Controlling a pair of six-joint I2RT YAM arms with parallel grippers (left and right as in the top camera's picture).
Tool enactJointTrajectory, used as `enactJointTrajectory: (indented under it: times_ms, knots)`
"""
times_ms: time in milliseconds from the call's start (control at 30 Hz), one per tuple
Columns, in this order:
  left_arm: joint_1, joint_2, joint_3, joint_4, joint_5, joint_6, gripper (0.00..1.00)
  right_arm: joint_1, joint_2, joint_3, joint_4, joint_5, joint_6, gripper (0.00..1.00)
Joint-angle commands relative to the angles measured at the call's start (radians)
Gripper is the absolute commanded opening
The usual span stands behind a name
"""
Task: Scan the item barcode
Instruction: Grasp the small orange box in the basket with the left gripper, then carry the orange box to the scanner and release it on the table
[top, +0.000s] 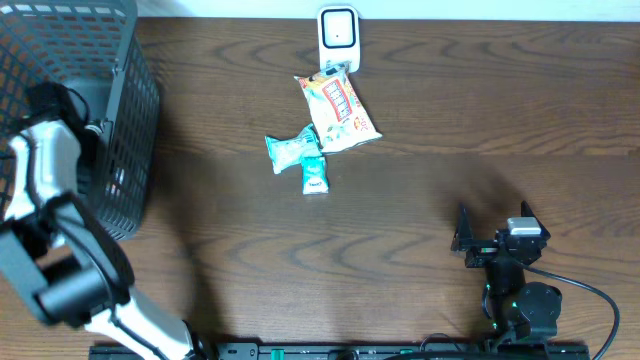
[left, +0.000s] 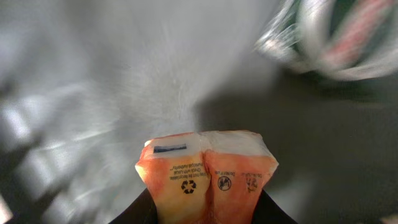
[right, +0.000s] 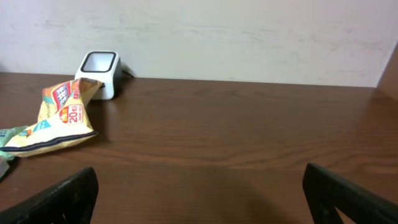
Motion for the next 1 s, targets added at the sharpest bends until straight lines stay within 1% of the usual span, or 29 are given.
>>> enactJointTrajectory:
  times_ms: [0, 267, 333, 467, 500, 567, 667, 767, 800, 867, 967]
  knots:
    - [0.019, -0.19, 0.069, -0.006, 0.006, 0.014, 0.3, 0.003, -0.006, -0.003, -0.002, 0.001, -0.012, 0.99]
    - [0.034, -0.594, 0.072, 0.029, 0.024, 0.012, 0.3, 0.003, -0.006, -0.003, -0.002, 0.001, -0.012, 0.99]
    - [0.034, -0.674, 0.072, 0.039, 0.094, 0.011, 0.3, 0.003, -0.006, -0.003, -0.002, 0.001, -0.012, 0.99]
    - [0.021, -0.785, 0.071, 0.046, 0.311, 0.011, 0.3, 0.003, -0.006, -0.003, -0.002, 0.001, -0.012, 0.99]
    - [0.002, -0.803, 0.071, 0.048, 0.376, 0.029, 0.3, 0.003, -0.006, -0.003, -0.002, 0.001, -0.012, 0.99]
    - [-0.052, -0.816, 0.07, 0.063, 0.435, 0.081, 0.3, 0.003, -0.006, -0.003, -0.002, 0.001, -0.012, 0.99]
    - [-0.181, -0.8, 0.069, 0.075, 0.428, 0.179, 0.3, 0.003, -0.006, -0.003, -0.002, 0.001, -0.012, 0.99]
    - [-0.315, -0.749, 0.069, 0.082, 0.42, 0.306, 0.31, 0.003, -0.006, -0.003, -0.002, 0.001, -0.012, 0.99]
    - [-0.361, -0.722, 0.069, 0.082, 0.416, 0.355, 0.34, 0.003, -0.006, -0.003, -0.002, 0.001, -0.012, 0.99]
    - [-0.451, -0.652, 0.069, 0.081, 0.355, 0.44, 0.39, 0.003, -0.006, -0.003, -0.002, 0.001, -0.012, 0.99]
    - [-0.531, -0.55, 0.069, 0.081, 0.25, 0.489, 0.4, 0.003, -0.006, -0.003, -0.002, 0.001, -0.012, 0.99]
